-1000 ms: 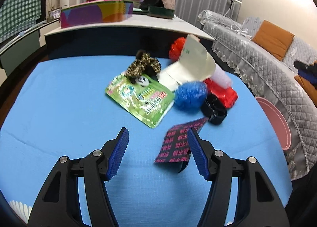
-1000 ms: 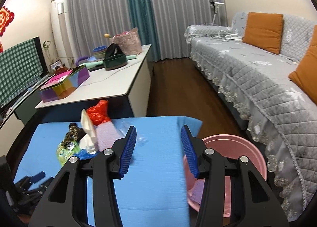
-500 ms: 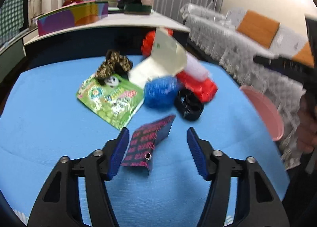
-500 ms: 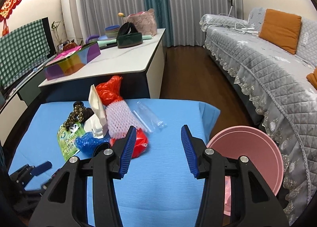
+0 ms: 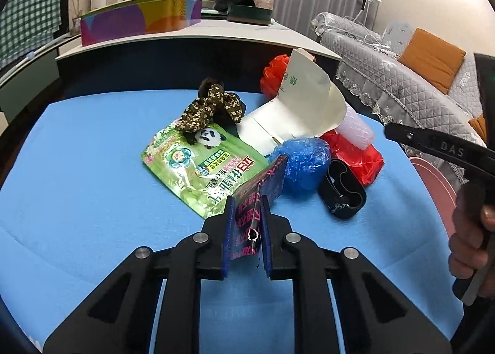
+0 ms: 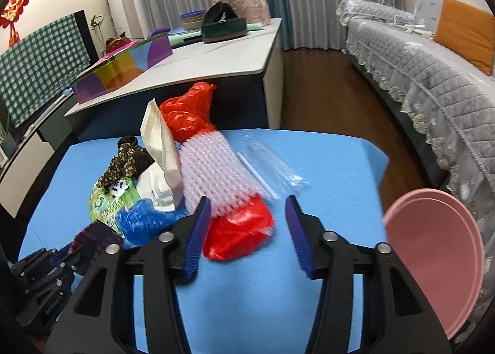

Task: Collect trash
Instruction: 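Grasp the white bubble-foam sleeve with the right tool while the left tool holds the card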

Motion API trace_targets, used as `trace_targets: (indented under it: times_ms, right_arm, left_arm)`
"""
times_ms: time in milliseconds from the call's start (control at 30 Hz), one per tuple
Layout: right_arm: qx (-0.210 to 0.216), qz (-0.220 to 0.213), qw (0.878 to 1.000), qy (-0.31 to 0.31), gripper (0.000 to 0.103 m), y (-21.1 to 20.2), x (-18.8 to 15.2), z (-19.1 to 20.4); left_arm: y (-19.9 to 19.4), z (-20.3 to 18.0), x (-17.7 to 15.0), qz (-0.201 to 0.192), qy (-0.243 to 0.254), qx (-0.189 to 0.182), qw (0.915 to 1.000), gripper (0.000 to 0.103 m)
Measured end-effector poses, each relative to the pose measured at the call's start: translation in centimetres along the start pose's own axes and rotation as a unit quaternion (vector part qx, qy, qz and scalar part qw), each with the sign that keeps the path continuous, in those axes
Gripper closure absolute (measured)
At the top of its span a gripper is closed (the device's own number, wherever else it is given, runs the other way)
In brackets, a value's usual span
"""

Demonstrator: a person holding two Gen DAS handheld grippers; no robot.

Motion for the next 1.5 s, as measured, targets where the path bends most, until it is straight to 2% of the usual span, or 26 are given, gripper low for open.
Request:
trace_targets:
  times_ms: [300,533,600,667,767,1100,1500]
  right_arm:
    - [0.034,0.014,0.999,-0.011,0.045,2.2,0.6,1.8]
    - [0.030,0.021,0.998,-0.054,0.046,2.4,0.1,3.3]
    - [0.029,0.022,0.998,-0.058,0.055,2.4,0.0,3.4]
    - [0.033,0.027,0.997,-0.060,0.079,2.3,-0.2,3.5]
    - [0.042,0.026,0.997,-0.067,0.093,1.9,-0.4,3.7]
    - [0.041,-0.006,0.997,-0.063,0.095,-1.5,0.0,2.9]
    - [0.028,-0.035,0.998,-0.048,0.095,-6.3,-1.0,0.4]
  left_arm:
    - [0.6,0.7,1.1,-0.017,-0.009,0.016,0.9997,0.088]
    - [0.6,0.9,1.5,-0.026,-0.011,0.021,0.9994,0.088]
    - [0.5,0.8,1.6,-0.028,-0.010,0.022,0.9993,0.088]
    - [0.4,0.8,1.6,-0.031,-0.008,0.023,0.9992,0.088]
    - [0.2,0.6,1.9,-0.037,-0.006,0.024,0.9990,0.088]
    - [-1.6,-0.1,2.7,-0.063,0.007,0.026,0.9977,0.088]
    - [-2.6,-1.9,2.9,-0.071,0.016,0.015,0.9973,0.088]
Point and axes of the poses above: each gripper's, at about its wrist camera, not at the fingertips, and y roughly the way its jaws point, z to its left, x to its top, the point moved 8 cm from there along y, roughly the way its jaws point, and after that the axes turned 7 degrees about -x, right-handed, at the moved point
